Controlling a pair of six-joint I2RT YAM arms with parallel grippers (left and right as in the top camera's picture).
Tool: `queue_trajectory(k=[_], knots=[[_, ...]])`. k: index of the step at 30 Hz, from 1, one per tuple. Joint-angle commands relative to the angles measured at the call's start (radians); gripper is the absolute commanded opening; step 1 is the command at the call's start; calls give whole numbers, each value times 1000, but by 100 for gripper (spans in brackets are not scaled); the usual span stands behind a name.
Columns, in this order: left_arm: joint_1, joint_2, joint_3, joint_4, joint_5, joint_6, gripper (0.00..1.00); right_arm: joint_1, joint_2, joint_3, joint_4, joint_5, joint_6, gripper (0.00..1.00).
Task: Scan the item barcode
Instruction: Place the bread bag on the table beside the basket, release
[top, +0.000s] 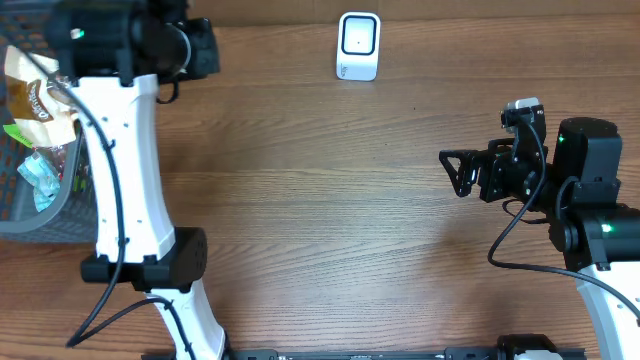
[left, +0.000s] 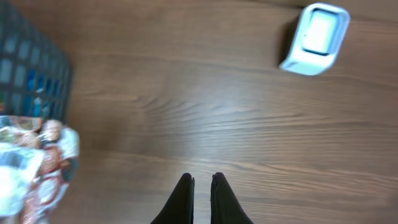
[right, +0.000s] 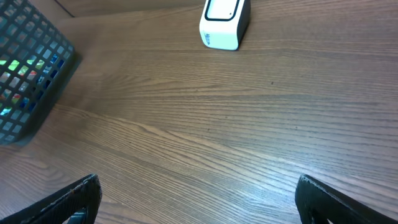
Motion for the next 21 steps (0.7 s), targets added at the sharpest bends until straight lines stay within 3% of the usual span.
queue_trajectory(k=[1, 7, 13, 21], knots=[[-5, -3, -2, 4, -157, -73, 8, 6, -3, 27, 5, 2, 4, 100], [-4, -3, -1, 10, -198, -84, 26, 6, -3, 27, 3, 2, 4, 100], [-3, -11, 27, 30, -198, -81, 33, 6, -3, 27, 2, 2, 5, 100], [74, -32, 139, 29, -198, -64, 52, 6, -3, 27, 3, 2, 12, 100]])
